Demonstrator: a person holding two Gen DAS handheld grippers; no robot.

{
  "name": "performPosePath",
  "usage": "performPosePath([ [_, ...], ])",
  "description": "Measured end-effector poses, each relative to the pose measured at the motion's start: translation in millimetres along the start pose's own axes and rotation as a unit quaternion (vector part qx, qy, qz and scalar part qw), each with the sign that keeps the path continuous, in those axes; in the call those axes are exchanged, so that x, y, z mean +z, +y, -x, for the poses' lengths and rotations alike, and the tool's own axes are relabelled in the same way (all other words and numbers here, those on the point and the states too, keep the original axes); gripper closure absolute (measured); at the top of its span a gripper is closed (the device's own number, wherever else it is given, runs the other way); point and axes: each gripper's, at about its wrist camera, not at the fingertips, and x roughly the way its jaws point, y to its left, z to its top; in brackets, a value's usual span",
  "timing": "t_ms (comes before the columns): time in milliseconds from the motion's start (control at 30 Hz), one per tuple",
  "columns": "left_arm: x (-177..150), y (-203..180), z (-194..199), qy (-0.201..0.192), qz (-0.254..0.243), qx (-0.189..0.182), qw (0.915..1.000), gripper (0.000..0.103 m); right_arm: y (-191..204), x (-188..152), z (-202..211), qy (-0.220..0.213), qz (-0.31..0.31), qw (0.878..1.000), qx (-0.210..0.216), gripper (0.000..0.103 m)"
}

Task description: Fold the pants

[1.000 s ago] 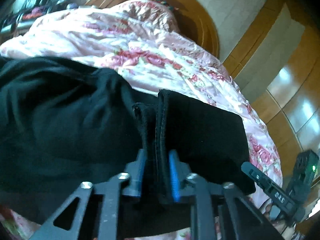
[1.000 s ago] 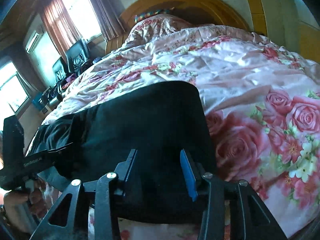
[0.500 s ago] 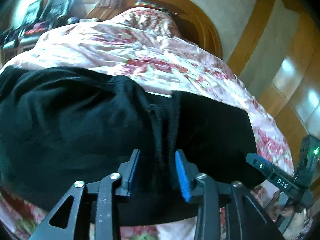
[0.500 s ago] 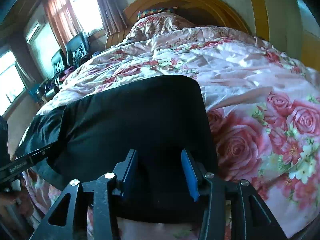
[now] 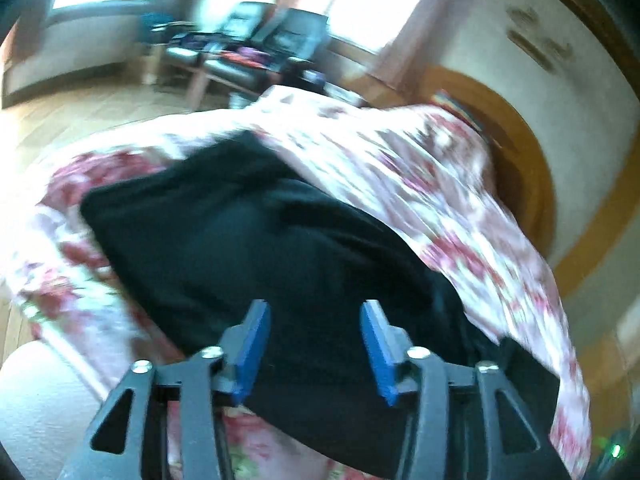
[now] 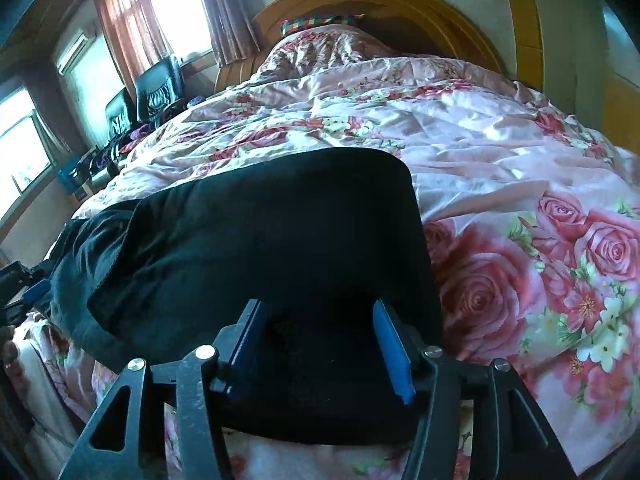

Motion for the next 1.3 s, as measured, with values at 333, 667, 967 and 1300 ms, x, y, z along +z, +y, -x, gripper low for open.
performPosePath([
  [333,7.1,39.9,-1.4,-0.013,0.087,0.047,0.9950,0.039,1.0,-0.3,-1.2,0.000,0.000,1.000,0.003,0.042],
  [667,4.8,48.5,-11.0,0.007,0.103,0.045,0.9936,0.035,3.5,-1.2,0.0,-0.004,0.003,1.000,0.002,0.041],
  [967,3.8,59.8,-13.1,0.012,0.124,0.036,0.9915,0.035,28.1,2.4,11.7,-0.035,0.028,0.997,0.063,0.047],
  [1300,6.9,71.5,-12.9,0.005,0.140,0.034,0.9896,0.035,71.5,1.0,-11.7,0.002,0.058,0.989,0.133,0.053],
])
